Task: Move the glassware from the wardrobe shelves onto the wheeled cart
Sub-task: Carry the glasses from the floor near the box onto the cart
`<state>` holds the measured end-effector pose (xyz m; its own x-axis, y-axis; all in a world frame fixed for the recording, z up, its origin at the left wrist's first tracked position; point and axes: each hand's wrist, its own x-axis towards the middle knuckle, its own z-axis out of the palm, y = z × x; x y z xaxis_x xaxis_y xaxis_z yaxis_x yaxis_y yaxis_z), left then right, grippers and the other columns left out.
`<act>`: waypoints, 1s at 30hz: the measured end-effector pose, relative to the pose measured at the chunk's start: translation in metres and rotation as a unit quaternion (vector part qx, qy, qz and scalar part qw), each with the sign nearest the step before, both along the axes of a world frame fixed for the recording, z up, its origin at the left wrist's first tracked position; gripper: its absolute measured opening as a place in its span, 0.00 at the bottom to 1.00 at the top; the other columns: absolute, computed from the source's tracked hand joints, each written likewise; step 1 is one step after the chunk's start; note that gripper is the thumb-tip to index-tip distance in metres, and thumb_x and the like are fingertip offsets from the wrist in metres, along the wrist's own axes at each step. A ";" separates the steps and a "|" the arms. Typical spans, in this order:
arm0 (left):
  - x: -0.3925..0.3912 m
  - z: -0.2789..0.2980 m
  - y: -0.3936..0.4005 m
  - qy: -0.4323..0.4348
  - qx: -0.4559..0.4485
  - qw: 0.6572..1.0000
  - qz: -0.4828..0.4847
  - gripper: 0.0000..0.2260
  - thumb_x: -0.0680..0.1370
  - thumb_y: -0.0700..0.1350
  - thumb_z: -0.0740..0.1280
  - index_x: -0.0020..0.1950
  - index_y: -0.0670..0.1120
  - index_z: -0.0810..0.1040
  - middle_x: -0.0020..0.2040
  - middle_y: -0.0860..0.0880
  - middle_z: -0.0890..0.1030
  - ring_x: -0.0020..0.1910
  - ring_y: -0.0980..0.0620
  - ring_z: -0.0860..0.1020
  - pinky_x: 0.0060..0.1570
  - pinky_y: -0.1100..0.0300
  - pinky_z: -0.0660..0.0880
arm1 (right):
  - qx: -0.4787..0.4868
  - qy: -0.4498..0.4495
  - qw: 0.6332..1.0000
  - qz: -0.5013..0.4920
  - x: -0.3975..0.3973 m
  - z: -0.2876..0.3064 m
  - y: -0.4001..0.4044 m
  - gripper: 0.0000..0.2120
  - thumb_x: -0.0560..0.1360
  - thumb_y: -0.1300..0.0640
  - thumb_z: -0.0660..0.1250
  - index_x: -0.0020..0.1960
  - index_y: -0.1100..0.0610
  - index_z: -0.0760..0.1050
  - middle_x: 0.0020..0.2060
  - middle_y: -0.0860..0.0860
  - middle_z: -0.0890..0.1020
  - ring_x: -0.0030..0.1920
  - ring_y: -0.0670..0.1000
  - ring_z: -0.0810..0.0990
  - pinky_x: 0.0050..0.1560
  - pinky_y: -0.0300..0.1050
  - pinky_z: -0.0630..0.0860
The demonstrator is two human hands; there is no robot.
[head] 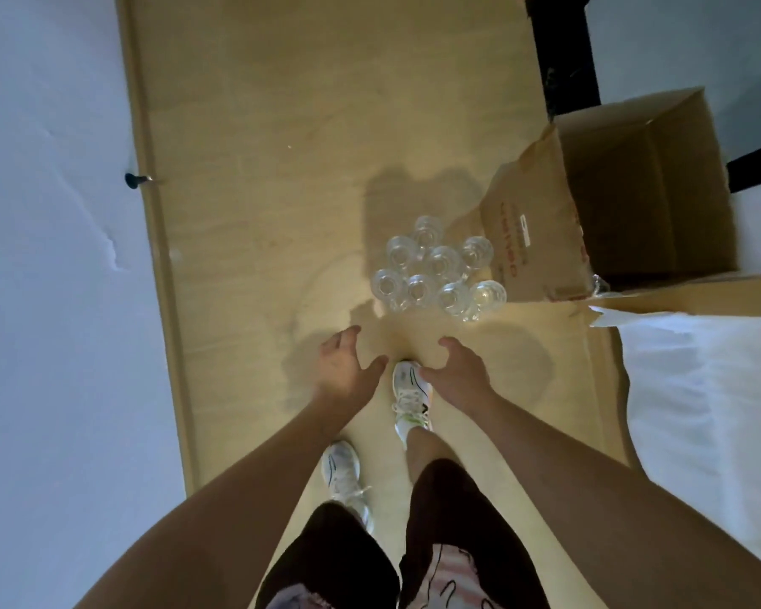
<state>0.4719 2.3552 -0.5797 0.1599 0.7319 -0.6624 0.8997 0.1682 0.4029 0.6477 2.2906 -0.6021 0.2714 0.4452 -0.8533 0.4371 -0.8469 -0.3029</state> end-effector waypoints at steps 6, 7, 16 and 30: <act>0.005 -0.090 0.018 0.004 -0.004 1.000 -0.027 0.29 0.77 0.53 0.73 0.75 0.44 0.71 0.70 0.44 0.75 0.71 0.43 0.69 0.67 0.56 0.63 | -0.009 0.012 0.999 -0.043 -0.001 -0.098 0.026 0.33 0.75 0.48 0.72 0.76 0.54 0.66 0.71 0.56 0.74 0.71 0.57 0.72 0.66 0.47 0.69; 0.005 -0.109 0.021 0.007 -0.005 1.000 -0.030 0.30 0.77 0.53 0.73 0.75 0.44 0.70 0.71 0.45 0.75 0.71 0.43 0.68 0.68 0.56 0.63 | -0.008 0.012 0.998 -0.057 -0.001 -0.116 0.028 0.33 0.75 0.48 0.72 0.76 0.54 0.66 0.71 0.55 0.74 0.70 0.56 0.73 0.66 0.47 0.70; -0.007 -0.284 0.027 0.012 -0.005 0.996 -0.087 0.30 0.78 0.55 0.70 0.77 0.45 0.67 0.73 0.46 0.72 0.73 0.45 0.65 0.70 0.58 0.59 | 0.009 0.021 0.987 -0.157 -0.010 -0.283 0.018 0.30 0.74 0.47 0.73 0.73 0.51 0.71 0.68 0.53 0.77 0.67 0.54 0.75 0.61 0.42 0.68; 0.032 -0.480 0.028 -0.161 -0.170 0.928 0.291 0.30 0.68 0.66 0.73 0.64 0.50 0.79 0.61 0.46 0.82 0.62 0.44 0.79 0.65 0.40 0.75 | 0.094 0.235 0.881 -0.401 -0.018 -0.455 0.040 0.11 0.77 0.52 0.73 0.58 0.53 0.80 0.46 0.48 0.80 0.47 0.48 0.79 0.49 0.43 0.75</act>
<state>0.5035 2.3836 -1.0602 0.0332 0.5146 -0.8568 0.4585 0.7539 0.4706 0.6300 2.3309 -1.0566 0.1992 0.4168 -0.8869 -0.4889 -0.7421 -0.4585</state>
